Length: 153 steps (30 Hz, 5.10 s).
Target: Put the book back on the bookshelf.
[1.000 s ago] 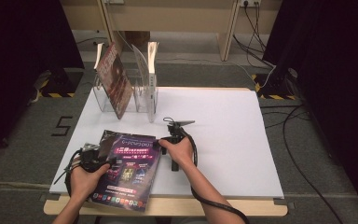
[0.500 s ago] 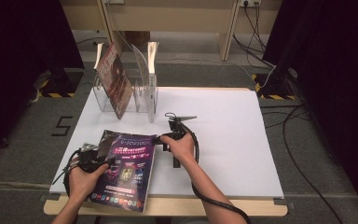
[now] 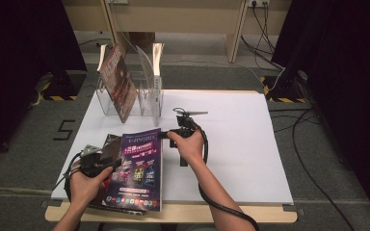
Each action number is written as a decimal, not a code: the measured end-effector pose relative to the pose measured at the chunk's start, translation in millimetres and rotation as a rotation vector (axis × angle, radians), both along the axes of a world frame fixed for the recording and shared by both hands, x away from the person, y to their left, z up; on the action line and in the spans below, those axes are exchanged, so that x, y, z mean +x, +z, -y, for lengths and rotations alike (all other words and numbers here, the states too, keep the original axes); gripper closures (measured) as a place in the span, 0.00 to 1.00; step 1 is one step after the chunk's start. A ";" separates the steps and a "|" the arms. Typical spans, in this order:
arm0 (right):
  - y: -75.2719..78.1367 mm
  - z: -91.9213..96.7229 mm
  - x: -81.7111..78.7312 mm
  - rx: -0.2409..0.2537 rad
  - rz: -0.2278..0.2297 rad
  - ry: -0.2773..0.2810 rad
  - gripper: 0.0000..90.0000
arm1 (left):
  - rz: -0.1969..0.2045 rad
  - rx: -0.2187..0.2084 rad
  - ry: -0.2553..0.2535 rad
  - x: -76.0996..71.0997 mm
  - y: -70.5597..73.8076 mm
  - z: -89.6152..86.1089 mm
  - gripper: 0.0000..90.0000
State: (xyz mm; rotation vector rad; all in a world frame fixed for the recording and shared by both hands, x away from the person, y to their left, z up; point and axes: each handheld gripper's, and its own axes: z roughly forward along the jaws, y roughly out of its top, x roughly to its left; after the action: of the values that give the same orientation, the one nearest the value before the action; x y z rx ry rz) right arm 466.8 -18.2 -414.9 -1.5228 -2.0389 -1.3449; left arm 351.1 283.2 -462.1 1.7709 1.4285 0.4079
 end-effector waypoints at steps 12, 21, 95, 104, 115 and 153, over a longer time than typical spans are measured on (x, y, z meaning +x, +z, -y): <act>48.2 -6.6 -13.5 -0.072 0.246 -0.071 0.93 | 0.091 -0.051 -0.024 1.2 25.1 11.1 0.53; 68.7 -21.5 -15.6 -0.091 0.347 -0.118 0.93 | 0.141 -0.075 -0.064 11.2 52.7 27.0 0.49; 110.3 -99.7 -20.7 -0.156 0.578 -0.113 0.86 | 0.139 -0.011 0.017 48.1 103.9 71.3 0.80; 113.0 -110.8 -20.9 -0.149 0.586 -0.036 0.80 | 0.128 -0.066 0.011 48.0 93.3 49.1 0.92; 120.3 -67.3 -23.2 -0.052 0.603 -0.075 0.70 | 0.171 -0.109 -0.008 47.1 92.4 34.7 0.92; 12.9 102.6 -46.1 -0.240 0.423 -0.285 0.70 | 0.353 -0.136 0.077 56.3 133.9 -11.1 0.92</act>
State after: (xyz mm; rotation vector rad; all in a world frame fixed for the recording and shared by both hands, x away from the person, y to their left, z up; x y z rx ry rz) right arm 420.6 -120.7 -402.1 -1.8121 -2.3741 -1.7034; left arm 407.4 294.4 -328.2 1.4546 1.2426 0.6162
